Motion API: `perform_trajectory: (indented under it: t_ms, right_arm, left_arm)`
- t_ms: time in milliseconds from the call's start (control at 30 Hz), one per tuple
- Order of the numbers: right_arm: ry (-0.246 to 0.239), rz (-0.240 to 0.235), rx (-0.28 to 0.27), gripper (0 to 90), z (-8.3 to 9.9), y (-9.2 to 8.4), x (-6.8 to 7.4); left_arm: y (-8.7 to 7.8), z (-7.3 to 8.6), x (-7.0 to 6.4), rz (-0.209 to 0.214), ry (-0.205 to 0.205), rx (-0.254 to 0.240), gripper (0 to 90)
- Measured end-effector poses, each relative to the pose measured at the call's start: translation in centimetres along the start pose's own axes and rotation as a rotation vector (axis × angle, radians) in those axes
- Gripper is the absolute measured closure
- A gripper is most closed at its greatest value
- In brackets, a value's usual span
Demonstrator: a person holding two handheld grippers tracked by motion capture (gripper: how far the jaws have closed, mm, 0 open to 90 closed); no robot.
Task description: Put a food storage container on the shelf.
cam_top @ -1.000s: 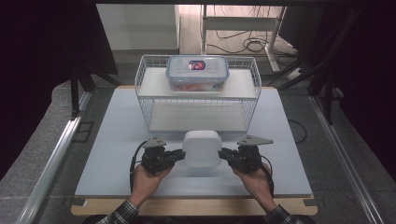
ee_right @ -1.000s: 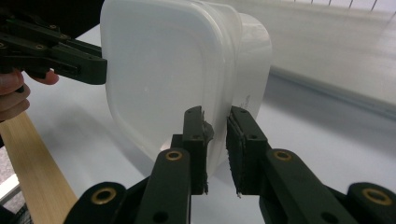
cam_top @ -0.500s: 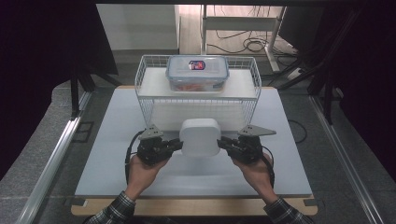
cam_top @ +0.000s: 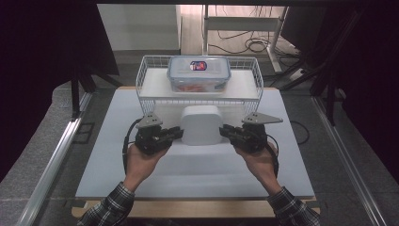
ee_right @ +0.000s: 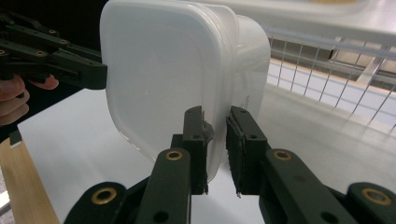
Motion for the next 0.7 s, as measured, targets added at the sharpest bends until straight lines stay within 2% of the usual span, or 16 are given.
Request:
perform_trajectory:
  t_ms: [300, 333, 567, 700]
  right_arm:
    - [-0.009, 0.009, -0.028, 77.8, -2.3, -0.3, -0.8]
    - [-0.014, 0.014, -0.036, 77.8, -3.1, -0.4, -0.9]
    - [-0.028, 0.026, -0.047, 77.7, -4.8, -0.6, -1.4]
    - [-0.022, 0.023, -0.064, 77.6, -6.1, -0.6, -1.9]
  left_arm:
    - [-0.8, -2.9, -0.2, -0.016, 0.032, -0.028, 79.7]
    - [-0.9, -3.2, -0.2, -0.017, 0.033, -0.031, 79.7]
    - [-1.5, -5.2, -0.3, -0.019, 0.039, -0.055, 79.7]
    - [-1.9, -6.2, -0.4, -0.025, 0.048, -0.064, 79.8]
Point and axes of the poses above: each handheld gripper's, and its own axes: y roughly forward along the jaws, z roughly out of its underside, x roughly to its left, the point moved 10 cm from there along y, roughly forward along the jaws, and after that the axes turned 11 degrees about -y, right-handed, at the moved point
